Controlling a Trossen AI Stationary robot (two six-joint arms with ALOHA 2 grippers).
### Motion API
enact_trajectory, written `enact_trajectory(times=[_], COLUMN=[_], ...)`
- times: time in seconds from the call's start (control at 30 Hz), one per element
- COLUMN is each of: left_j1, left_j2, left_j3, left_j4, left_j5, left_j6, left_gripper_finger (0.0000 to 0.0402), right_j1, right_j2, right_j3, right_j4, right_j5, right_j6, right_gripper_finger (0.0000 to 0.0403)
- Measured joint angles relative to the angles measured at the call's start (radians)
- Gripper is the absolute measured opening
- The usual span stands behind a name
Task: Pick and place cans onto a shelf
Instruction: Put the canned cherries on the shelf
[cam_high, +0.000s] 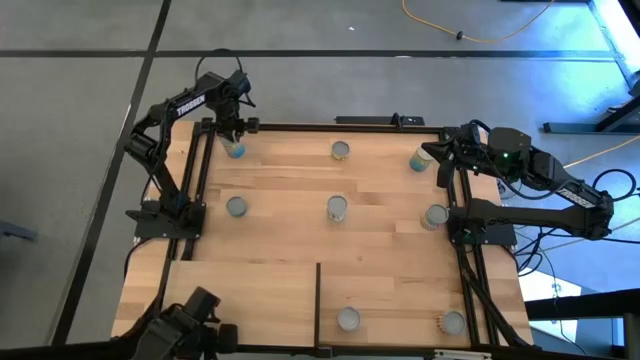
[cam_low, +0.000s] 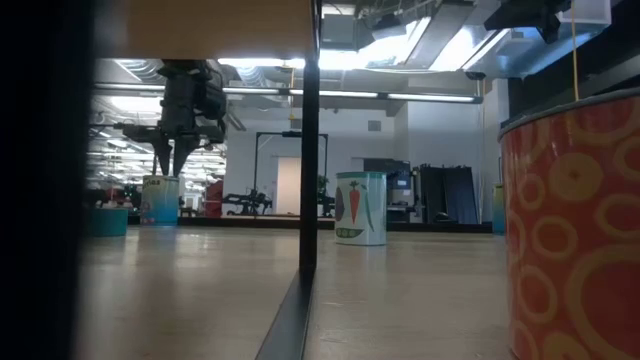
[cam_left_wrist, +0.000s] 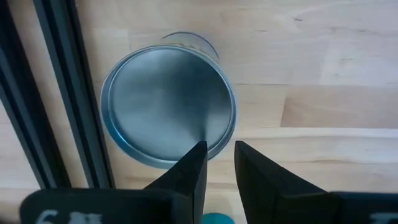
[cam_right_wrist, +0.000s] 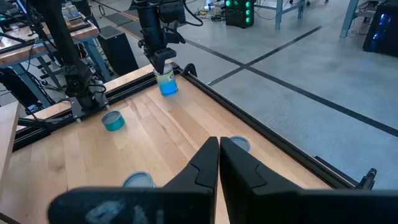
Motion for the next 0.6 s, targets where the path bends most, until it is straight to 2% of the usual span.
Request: enact_trajectory(times=[0.2, 0.5, 0.6], left_j1=[0.001, 0.001, 0.001], left_j2=[0.0, 0.0, 0.0], left_j3=[0.0, 0.0, 0.0], left_j4=[-0.007, -0.01, -0.018], left_j5=[-0.014, -0.018, -0.018], left_j6=[0.018, 0.092, 0.101], left_gripper_finger=[0.0062, 0.0009, 0.0003], right_j1=[0.0, 0.0, 0.0], right_j2=[-0.001, -0.001, -0.001], right_j3=[0.0, 0.0, 0.0], right_j4=[0.0, 0.0, 0.0], right_j5=[0.0, 0.0, 0.0], right_j6=[0.0, 0.001, -0.002], right_gripper_finger=[0.0018, 0.0018, 0.0018])
